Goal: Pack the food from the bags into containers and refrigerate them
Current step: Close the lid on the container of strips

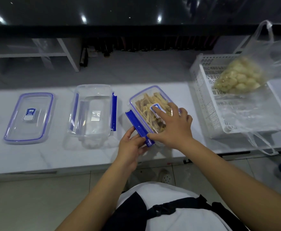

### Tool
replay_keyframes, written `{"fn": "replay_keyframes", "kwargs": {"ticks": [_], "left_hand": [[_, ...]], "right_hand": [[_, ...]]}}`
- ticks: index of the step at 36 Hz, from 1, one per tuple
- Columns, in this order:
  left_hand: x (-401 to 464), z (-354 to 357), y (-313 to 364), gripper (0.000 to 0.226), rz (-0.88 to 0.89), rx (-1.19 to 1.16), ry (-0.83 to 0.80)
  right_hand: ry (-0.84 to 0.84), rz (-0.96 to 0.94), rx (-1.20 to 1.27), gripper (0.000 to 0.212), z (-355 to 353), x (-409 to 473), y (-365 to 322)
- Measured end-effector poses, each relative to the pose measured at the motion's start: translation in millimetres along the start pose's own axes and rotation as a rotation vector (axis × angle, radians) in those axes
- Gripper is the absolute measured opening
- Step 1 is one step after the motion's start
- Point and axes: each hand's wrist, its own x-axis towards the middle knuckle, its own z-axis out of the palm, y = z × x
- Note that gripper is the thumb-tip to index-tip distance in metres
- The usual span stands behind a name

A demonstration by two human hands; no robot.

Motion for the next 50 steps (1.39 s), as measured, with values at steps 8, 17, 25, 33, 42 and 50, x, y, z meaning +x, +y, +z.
{"fn": "replay_keyframes", "kwargs": {"ticks": [8, 17, 25, 33, 42, 50], "left_hand": [[2, -4, -2, 0.06, 0.007, 0.001, -0.021], [3, -3, -4, 0.057, 0.006, 0.021, 0.001], [1, -3, -3, 0.058, 0.023, 0.005, -0.02], [0, -3, -4, 0.057, 0.029, 0.009, -0.025], [-2, -4, -4, 0.059, 0.031, 0.001, -0.033], [0, -5, -5, 0.058, 0.032, -0.008, -0.05]], "right_hand": [[0.126, 0.007, 0.068, 0.098, -14, -16, 1], [-0.009, 0.017, -0.075, 0.1, -5, -39, 20], [-0.051, 0.006, -0.109, 0.103, -23, -18, 2], [-0.155, -0.006, -0.112, 0.099, -44, -26, -1], [-0.161, -0.001, -0.062, 0.097, -44, -18, -4], [-0.057, 0.001, -0.004, 0.103, -49, -34, 2]]}}
